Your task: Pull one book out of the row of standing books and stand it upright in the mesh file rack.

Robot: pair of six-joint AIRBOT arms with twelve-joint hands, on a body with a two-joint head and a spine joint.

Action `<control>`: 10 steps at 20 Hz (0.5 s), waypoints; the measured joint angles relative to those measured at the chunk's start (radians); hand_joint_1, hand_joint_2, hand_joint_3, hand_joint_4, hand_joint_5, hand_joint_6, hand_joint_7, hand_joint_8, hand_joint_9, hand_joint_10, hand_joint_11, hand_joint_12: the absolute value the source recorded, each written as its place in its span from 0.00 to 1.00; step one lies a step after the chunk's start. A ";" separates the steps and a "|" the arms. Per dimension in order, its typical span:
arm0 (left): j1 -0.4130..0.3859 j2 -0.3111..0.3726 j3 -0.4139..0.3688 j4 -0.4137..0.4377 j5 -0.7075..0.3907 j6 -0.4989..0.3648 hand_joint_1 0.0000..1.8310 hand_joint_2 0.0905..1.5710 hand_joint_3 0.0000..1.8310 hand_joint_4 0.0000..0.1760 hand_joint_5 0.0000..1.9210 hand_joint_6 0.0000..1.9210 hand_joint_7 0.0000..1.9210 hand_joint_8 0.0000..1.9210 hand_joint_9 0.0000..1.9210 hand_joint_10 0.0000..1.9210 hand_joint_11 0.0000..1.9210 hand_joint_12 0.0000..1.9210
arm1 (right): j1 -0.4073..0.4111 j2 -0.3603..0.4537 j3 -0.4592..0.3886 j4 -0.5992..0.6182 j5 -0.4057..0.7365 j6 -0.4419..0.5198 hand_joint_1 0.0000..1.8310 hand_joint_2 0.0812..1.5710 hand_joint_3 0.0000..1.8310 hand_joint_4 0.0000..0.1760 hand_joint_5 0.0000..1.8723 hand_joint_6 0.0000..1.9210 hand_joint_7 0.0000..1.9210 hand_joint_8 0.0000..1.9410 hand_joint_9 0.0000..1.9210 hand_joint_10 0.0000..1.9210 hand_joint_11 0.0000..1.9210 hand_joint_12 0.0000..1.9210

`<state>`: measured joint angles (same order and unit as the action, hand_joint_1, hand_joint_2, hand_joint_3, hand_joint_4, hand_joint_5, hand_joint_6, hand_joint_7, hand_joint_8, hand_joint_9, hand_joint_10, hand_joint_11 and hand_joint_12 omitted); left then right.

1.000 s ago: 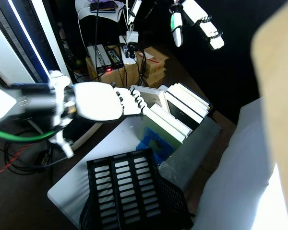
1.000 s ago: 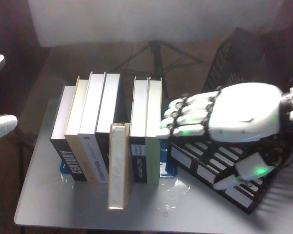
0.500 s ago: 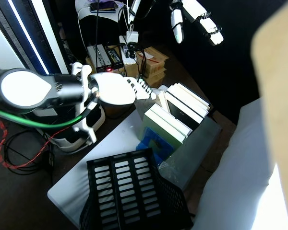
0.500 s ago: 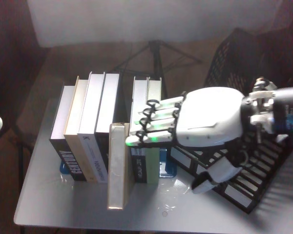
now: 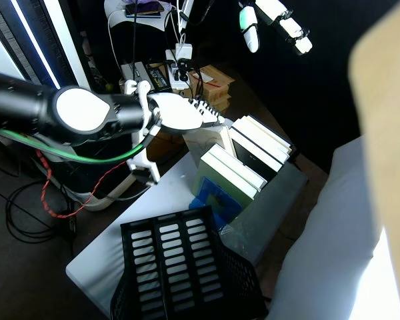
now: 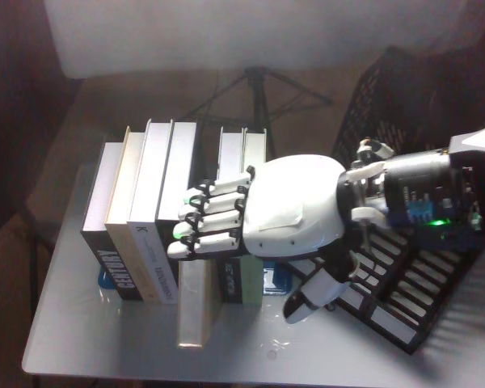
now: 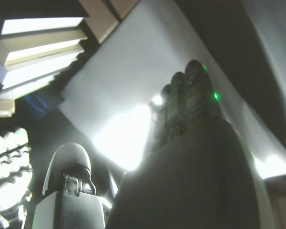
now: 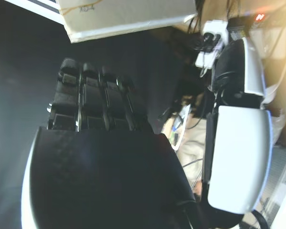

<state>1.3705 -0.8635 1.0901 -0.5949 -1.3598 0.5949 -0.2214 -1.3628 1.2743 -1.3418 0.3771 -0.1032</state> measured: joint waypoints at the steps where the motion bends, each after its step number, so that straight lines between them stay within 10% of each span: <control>1: 0.008 0.000 -0.003 -0.008 -0.005 -0.003 0.14 0.78 0.00 0.28 0.00 0.00 0.00 0.00 0.00 0.00 0.00 0.00 | 0.000 -0.012 0.005 -0.019 -0.006 0.000 0.46 0.59 0.00 0.10 0.00 0.00 0.00 0.00 0.00 0.00 0.00 0.00; 10: 0.021 0.000 -0.005 -0.032 -0.022 -0.014 0.14 0.79 0.00 0.26 0.00 0.00 0.00 0.00 0.00 0.00 0.00 0.00 | 0.001 -0.106 0.064 -0.139 -0.016 0.051 0.52 0.60 0.00 0.00 0.05 0.02 0.04 0.01 0.02 0.01 0.01 0.01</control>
<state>1.3911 -0.8639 1.0851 -0.6273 -1.3815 0.5808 -0.2207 -1.4685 1.3388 -1.4807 0.3607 -0.0525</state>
